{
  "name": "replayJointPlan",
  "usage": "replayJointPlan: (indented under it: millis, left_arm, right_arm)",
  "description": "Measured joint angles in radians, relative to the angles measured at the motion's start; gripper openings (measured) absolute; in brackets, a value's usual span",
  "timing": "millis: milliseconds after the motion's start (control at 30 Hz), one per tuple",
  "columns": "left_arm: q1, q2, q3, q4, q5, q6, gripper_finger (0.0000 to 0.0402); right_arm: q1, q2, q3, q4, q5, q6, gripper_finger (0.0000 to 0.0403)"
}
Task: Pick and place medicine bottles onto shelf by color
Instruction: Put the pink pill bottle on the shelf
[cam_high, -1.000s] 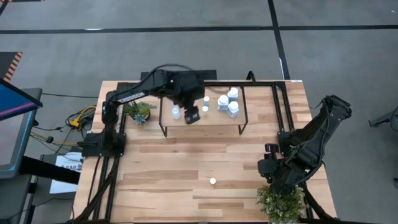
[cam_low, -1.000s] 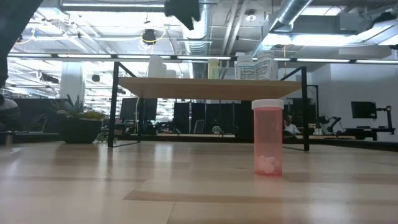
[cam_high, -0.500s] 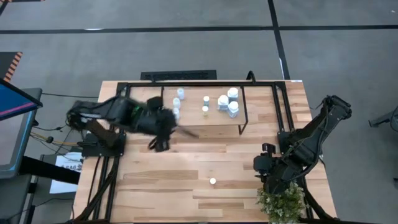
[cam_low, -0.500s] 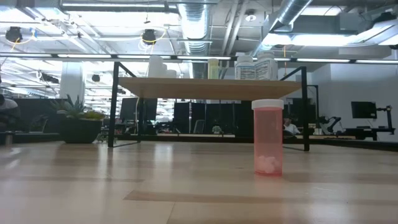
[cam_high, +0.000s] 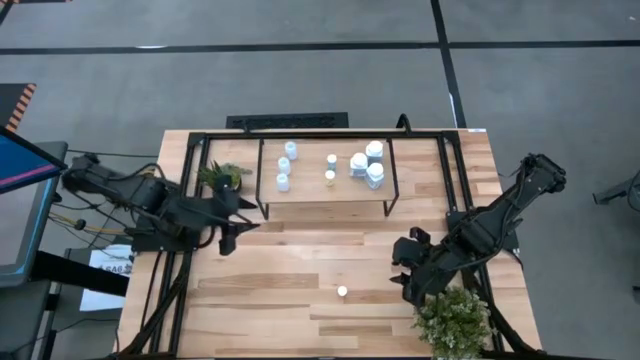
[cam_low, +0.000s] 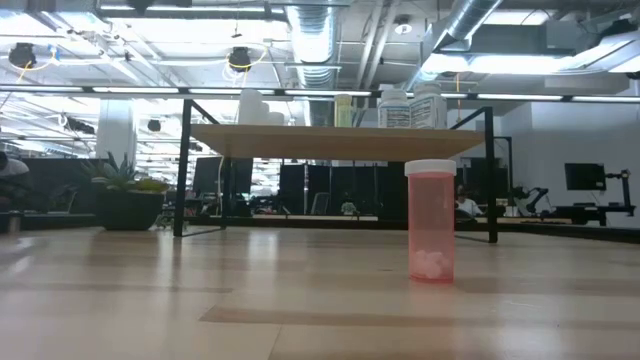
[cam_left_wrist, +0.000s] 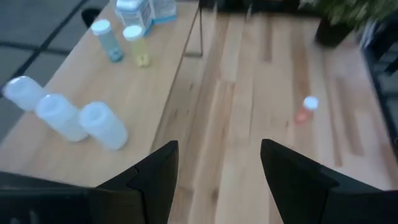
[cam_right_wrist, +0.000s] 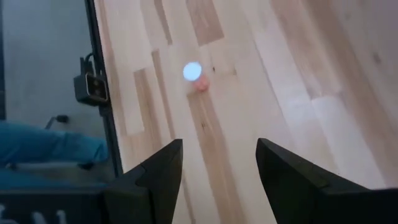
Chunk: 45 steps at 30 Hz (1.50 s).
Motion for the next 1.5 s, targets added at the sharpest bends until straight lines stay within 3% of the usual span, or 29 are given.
replayJointPlan:
  millis: [233, 400, 633, 1167, 1500]
  left_arm:
    - [0.014, -0.255, -0.433, 0.446, -0.006, 0.043, 0.0215]
    - [0.032, -0.341, -0.597, 0.564, -0.021, 0.021, 0.0215]
    - [0.037, -0.374, -0.640, 0.559, -0.026, 0.035, 0.0215]
    - [0.037, -0.374, -0.642, 0.502, -0.044, 0.076, 0.0215]
    - [0.037, -0.472, -0.823, 0.650, -0.051, 0.069, 0.0215]
  right_arm:
    - [-0.002, 0.009, 0.000, 0.011, -0.077, -0.043, 0.0225]
    - [-0.030, 0.071, 0.001, 0.116, -0.152, -0.141, 0.0225]
    - [-0.065, 0.218, 0.000, 0.169, -0.154, -0.287, 0.0225]
    - [-0.150, 0.497, 0.058, 0.281, -0.180, -0.377, 0.0225]
    - [-0.167, 0.585, 0.150, 0.255, -0.181, -0.418, 0.0225]
